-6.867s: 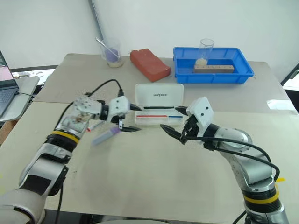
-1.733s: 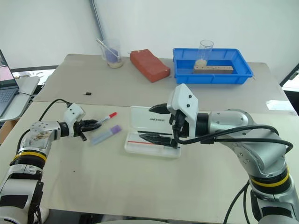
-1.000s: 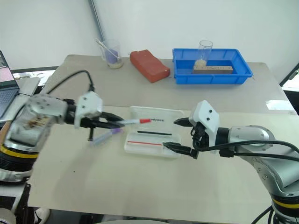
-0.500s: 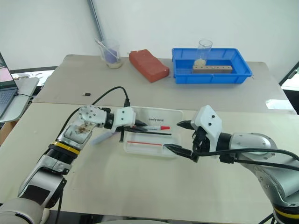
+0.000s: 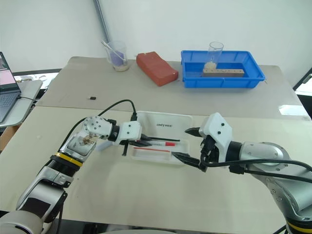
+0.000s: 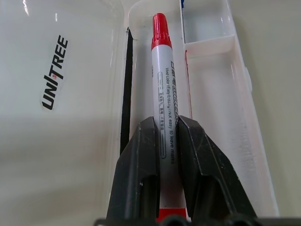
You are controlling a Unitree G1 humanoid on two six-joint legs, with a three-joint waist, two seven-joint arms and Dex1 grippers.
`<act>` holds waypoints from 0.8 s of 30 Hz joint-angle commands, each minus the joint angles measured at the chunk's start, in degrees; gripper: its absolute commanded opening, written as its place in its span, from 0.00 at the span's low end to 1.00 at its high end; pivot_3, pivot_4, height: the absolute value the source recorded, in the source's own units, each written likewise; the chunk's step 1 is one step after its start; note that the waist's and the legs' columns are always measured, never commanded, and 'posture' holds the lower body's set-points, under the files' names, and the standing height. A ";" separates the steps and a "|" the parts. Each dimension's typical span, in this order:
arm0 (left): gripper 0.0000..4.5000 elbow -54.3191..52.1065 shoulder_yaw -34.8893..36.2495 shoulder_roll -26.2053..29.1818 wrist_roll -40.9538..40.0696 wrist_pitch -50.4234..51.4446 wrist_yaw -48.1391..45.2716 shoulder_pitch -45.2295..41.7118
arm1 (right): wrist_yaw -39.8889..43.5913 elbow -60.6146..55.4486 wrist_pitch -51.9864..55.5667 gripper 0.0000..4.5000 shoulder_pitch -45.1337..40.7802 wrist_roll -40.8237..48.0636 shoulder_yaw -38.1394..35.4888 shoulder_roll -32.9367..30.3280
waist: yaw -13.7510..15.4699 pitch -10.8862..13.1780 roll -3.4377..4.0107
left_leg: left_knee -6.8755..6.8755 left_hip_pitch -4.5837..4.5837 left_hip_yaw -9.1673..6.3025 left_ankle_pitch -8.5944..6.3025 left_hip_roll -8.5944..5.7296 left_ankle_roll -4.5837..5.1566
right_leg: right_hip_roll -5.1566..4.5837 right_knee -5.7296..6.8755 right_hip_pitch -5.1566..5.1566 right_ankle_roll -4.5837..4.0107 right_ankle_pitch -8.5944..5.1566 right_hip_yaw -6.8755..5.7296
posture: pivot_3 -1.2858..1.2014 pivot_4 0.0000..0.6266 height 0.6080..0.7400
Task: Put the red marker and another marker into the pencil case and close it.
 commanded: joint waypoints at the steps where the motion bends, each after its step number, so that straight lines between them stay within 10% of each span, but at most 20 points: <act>1: 0.03 -1.08 0.57 -0.49 0.19 -1.15 0.71 -0.57 | 0.28 -0.59 -2.57 1.00 -0.53 -0.63 -0.70 0.23 | 0.01 0.00 0.00 | 0.00 0.00 0.00 0.00 0.00 0.00 | 0.00 0.00 0.00 0.00 0.00 0.00 | 0.52 0.24 1.00; 6: 0.03 0.16 0.43 -0.64 1.12 -2.98 1.02 -0.70 | 0.51 0.02 -3.15 1.00 -1.00 -0.93 -0.30 0.04 | -0.03 0.00 0.00 | 0.00 0.00 0.00 0.00 0.00 0.00 | 0.00 0.01 0.00 0.00 0.00 0.00 | 0.52 0.24 1.00; 15: 0.98 -1.14 4.10 -1.38 -1.77 -3.34 2.04 -2.20 | 0.70 0.05 -3.07 1.00 -1.27 -0.88 0.01 -0.02 | 0.01 0.00 0.00 | 0.00 0.00 0.00 0.00 0.00 0.00 | 0.00 0.01 0.00 0.00 0.00 0.00 | 0.52 0.24 1.00; 24: 0.99 -14.35 14.56 7.26 -10.69 12.70 1.62 -0.51 | 3.39 3.23 -3.65 1.00 -6.43 -1.13 3.03 0.58 | -0.53 -0.01 0.03 | -0.04 0.10 -0.02 0.00 0.05 0.00 | 0.08 0.06 0.01 0.02 -0.01 0.02 | 0.52 0.24 1.00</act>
